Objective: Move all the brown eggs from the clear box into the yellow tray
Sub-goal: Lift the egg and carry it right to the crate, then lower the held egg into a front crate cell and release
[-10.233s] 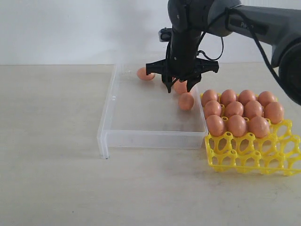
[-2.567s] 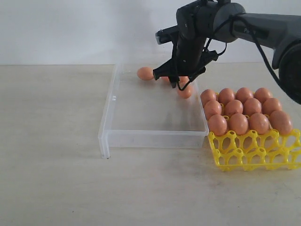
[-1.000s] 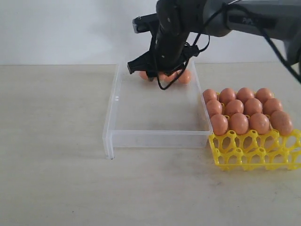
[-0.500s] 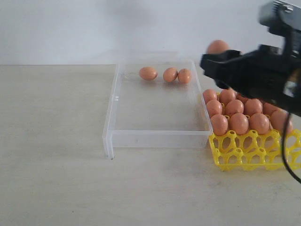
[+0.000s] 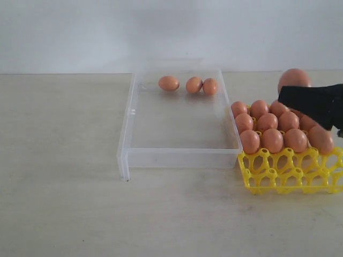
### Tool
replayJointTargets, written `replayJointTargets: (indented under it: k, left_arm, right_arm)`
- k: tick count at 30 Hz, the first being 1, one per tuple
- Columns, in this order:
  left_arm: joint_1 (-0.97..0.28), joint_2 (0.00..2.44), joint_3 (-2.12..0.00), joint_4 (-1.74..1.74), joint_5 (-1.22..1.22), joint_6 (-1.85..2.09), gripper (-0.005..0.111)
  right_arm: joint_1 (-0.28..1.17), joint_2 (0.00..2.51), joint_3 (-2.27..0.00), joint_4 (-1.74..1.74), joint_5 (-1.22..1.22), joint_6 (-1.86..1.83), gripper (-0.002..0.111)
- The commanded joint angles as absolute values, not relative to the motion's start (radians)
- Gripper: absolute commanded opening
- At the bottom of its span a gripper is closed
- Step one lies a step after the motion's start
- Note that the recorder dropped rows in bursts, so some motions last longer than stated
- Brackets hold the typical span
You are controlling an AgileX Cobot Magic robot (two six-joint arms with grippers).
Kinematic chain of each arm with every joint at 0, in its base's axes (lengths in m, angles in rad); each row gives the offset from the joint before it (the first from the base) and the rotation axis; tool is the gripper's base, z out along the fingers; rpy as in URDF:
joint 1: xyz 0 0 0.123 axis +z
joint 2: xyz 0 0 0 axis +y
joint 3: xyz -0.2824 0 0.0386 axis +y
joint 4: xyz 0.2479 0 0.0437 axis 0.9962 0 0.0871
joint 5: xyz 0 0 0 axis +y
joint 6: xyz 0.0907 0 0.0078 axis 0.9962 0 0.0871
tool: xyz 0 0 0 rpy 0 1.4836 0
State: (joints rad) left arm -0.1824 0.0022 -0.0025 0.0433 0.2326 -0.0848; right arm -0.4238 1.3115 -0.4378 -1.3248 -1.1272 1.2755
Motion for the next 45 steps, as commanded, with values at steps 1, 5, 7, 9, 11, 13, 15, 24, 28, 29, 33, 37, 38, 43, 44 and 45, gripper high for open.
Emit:
replayJointTargets:
  k: [1, 5, 7, 9, 11, 13, 15, 24, 28, 29, 33, 37, 38, 43, 44, 45]
  left_arm:
    - [-0.179, 0.000, 0.000, 0.041, 0.232, -0.083, 0.004]
    - [-0.179, 0.000, 0.000, 0.041, 0.232, -0.083, 0.004]
    - [-0.179, 0.000, 0.000, 0.041, 0.232, -0.083, 0.004]
    - [-0.179, 0.000, 0.000, 0.041, 0.232, -0.083, 0.004]
    - [-0.179, 0.000, 0.000, 0.041, 0.232, -0.083, 0.004]
    - [-0.179, 0.000, 0.000, 0.041, 0.232, -0.083, 0.004]
    - [-0.179, 0.000, 0.000, 0.041, 0.232, -0.083, 0.004]
    - [-0.179, 0.000, 0.000, 0.041, 0.232, -0.083, 0.004]
    - [-0.179, 0.000, 0.000, 0.041, 0.232, -0.083, 0.004]
    - [-0.179, 0.000, 0.000, 0.041, 0.232, -0.083, 0.004]
    - [-0.179, 0.000, 0.000, 0.041, 0.232, -0.083, 0.004]
    - [-0.179, 0.000, 0.000, 0.041, 0.232, -0.083, 0.004]
    - [-0.179, 0.000, 0.000, 0.041, 0.232, -0.083, 0.004]
    - [-0.179, 0.000, 0.000, 0.041, 0.232, -0.083, 0.004]
    - [-0.179, 0.000, 0.000, 0.041, 0.232, -0.083, 0.004]
    - [-0.179, 0.000, 0.000, 0.041, 0.232, -0.083, 0.004]
  right_arm:
    - [-0.493, 1.484, -0.575, -1.539, -1.221, 1.344, 0.000]
    - [-0.456, 1.654, -0.622, -1.628, -1.221, 1.281, 0.000]
    - [-0.444, 1.718, -0.622, -1.634, -1.221, 1.191, 0.000]
    - [-0.435, 1.763, -0.622, -1.636, -1.207, 1.101, 0.000]
    - [-0.422, 1.800, -0.622, -1.636, -1.186, 0.995, 0.000]
    - [-0.411, 1.822, -0.622, -1.632, -1.174, 0.876, 0.000]
    - [-0.406, 1.838, -0.622, -1.619, -1.137, 0.807, 0.000]
    - [-0.406, 1.878, -0.622, -1.474, -1.069, 0.662, 0.000]
    - [-0.382, 1.907, -0.622, -1.448, -1.072, 0.661, 0.000]
    - [-0.362, 1.916, -0.622, -1.443, -1.072, 0.658, 0.000]
    - [-0.285, 1.932, -0.622, -1.434, -1.022, 0.570, 0.000]
    - [-0.267, 1.930, -0.622, -1.409, -0.951, 0.570, 0.000]
    - [-0.267, 1.930, -0.622, -1.407, -0.951, 0.570, 0.000]
    - [-0.269, 1.930, -0.622, -1.392, -0.951, 0.568, 0.000]
    - [-0.269, 1.930, -0.622, -1.392, -0.951, 0.568, 0.000]
    - [-0.269, 1.930, -0.622, -1.392, -0.951, 0.568, 0.000]
